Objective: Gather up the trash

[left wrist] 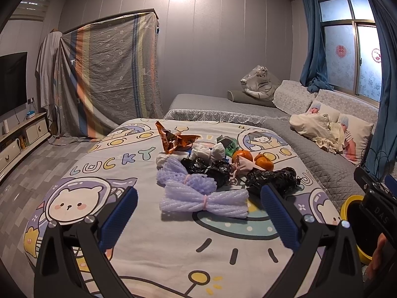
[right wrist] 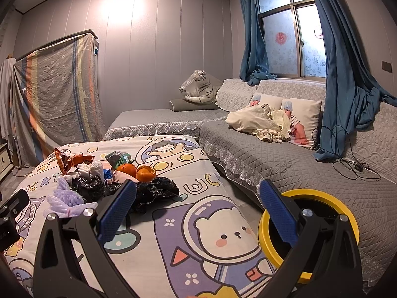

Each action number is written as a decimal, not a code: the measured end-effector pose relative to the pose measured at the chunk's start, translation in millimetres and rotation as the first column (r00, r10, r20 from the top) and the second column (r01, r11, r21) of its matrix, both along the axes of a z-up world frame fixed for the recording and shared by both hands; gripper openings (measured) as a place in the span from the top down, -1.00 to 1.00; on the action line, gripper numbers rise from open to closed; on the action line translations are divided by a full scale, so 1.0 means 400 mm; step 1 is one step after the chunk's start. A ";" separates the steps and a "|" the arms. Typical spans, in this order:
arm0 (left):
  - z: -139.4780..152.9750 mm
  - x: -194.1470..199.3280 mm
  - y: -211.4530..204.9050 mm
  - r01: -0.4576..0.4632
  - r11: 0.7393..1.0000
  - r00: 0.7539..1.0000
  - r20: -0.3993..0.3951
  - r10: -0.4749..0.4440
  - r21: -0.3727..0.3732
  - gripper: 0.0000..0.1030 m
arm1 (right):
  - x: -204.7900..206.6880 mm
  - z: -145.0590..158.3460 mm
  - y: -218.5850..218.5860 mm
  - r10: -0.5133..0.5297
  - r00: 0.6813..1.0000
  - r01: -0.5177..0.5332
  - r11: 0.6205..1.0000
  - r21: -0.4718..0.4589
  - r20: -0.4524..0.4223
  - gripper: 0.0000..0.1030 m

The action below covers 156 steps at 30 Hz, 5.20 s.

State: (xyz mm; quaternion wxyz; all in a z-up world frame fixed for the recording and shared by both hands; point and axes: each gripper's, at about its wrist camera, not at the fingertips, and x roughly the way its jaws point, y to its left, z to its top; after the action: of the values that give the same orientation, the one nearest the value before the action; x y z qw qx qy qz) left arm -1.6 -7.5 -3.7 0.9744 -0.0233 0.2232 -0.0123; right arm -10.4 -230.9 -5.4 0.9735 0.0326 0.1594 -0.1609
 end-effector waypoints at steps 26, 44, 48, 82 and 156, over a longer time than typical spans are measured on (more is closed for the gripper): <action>-0.012 0.011 -0.002 0.021 0.999 0.999 -0.032 -0.022 -0.028 -0.87 | -0.001 -0.003 -0.009 0.001 1.000 -0.001 1.000 0.011 -0.001 -0.86; -0.009 0.009 0.001 0.020 0.999 0.999 -0.030 -0.020 -0.026 -0.87 | -0.005 -0.004 -0.009 -0.005 1.000 0.005 1.000 0.016 0.005 -0.86; -0.006 0.008 0.000 0.017 1.000 0.999 -0.029 -0.018 -0.024 -0.87 | -0.009 -0.001 -0.012 -0.008 1.000 0.008 1.000 0.021 0.007 -0.86; -0.143 0.239 0.095 0.348 0.938 0.902 -0.276 -0.332 0.009 -0.87 | 0.311 -0.114 -0.048 0.491 0.839 -0.473 0.871 0.132 -0.234 -0.86; -0.042 0.275 -0.041 0.546 0.819 0.807 -0.152 -0.571 -0.175 0.46 | 0.271 0.012 -0.204 0.363 0.910 -0.342 0.930 0.134 -0.199 0.44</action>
State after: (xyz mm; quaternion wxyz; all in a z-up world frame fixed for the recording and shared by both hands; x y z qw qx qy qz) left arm 108.6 -24.0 -20.3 0.8971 -0.0178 0.3143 -0.3099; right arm 98.2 -312.4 -0.6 0.9600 0.0320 0.2772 0.0227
